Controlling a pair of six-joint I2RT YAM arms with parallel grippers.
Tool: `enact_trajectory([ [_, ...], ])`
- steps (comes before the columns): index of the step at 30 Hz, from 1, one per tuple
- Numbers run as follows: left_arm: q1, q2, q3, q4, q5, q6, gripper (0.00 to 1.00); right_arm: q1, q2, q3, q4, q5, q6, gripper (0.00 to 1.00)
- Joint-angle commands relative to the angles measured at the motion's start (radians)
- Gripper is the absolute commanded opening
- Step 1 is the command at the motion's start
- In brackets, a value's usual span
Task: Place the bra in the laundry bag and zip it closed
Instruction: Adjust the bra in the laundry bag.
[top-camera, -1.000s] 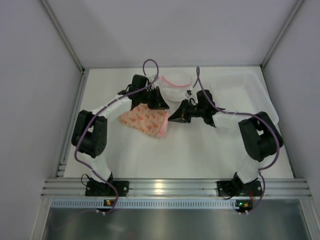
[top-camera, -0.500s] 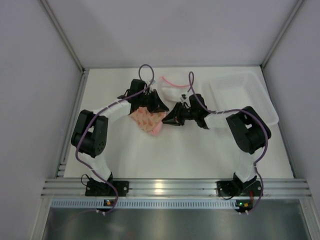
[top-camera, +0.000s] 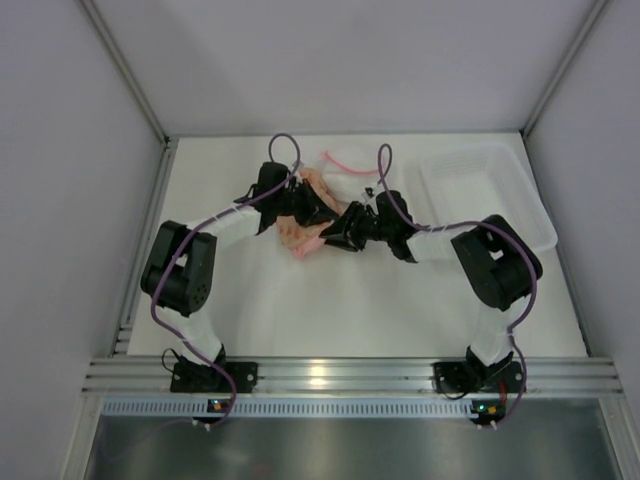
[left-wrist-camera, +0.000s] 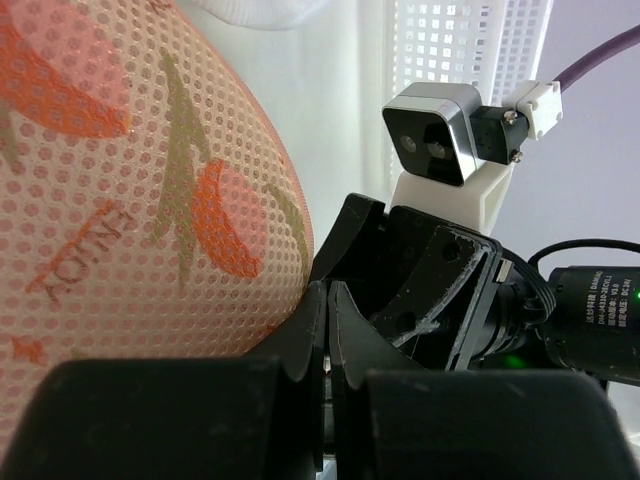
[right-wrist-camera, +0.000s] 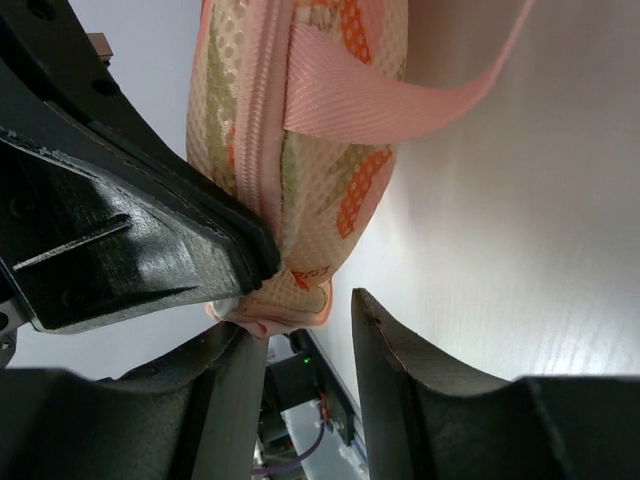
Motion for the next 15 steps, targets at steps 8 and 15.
enact_trajectory([
  [8,-0.007,-0.074,-0.072,0.131,0.076,-0.182,0.00,0.007,-0.005,-0.043,0.222,0.207,-0.069,0.40],
  [15,-0.013,-0.109,-0.115,0.164,0.049,-0.298,0.00,0.030,0.009,-0.090,0.397,0.321,-0.041,0.35],
])
